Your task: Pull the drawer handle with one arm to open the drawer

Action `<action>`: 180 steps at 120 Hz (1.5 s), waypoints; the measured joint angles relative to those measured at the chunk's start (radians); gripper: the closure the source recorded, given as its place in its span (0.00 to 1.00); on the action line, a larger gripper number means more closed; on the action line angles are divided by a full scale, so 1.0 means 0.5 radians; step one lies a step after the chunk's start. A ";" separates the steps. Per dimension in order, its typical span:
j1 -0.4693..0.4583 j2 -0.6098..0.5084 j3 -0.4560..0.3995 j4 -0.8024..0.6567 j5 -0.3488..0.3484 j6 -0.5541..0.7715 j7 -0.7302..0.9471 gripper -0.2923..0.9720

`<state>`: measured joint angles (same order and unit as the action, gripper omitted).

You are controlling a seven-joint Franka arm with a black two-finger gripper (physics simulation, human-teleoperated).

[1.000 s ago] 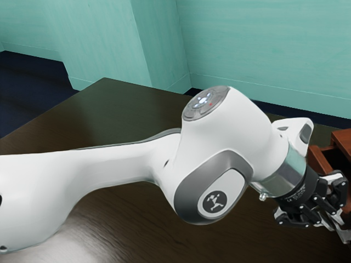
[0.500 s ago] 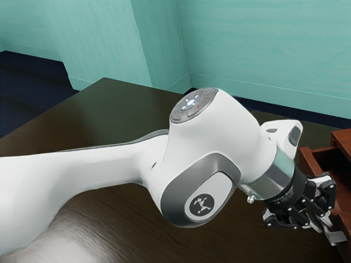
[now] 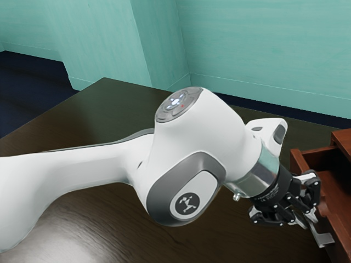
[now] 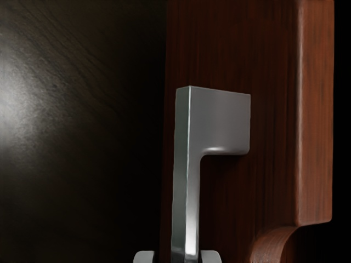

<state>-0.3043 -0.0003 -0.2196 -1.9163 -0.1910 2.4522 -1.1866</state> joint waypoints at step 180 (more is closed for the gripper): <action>0.068 -0.576 0.054 -0.562 0.001 -0.018 -0.011 0.76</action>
<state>-0.2703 -0.2883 -0.1925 -2.1972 -0.1906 2.4434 -1.1921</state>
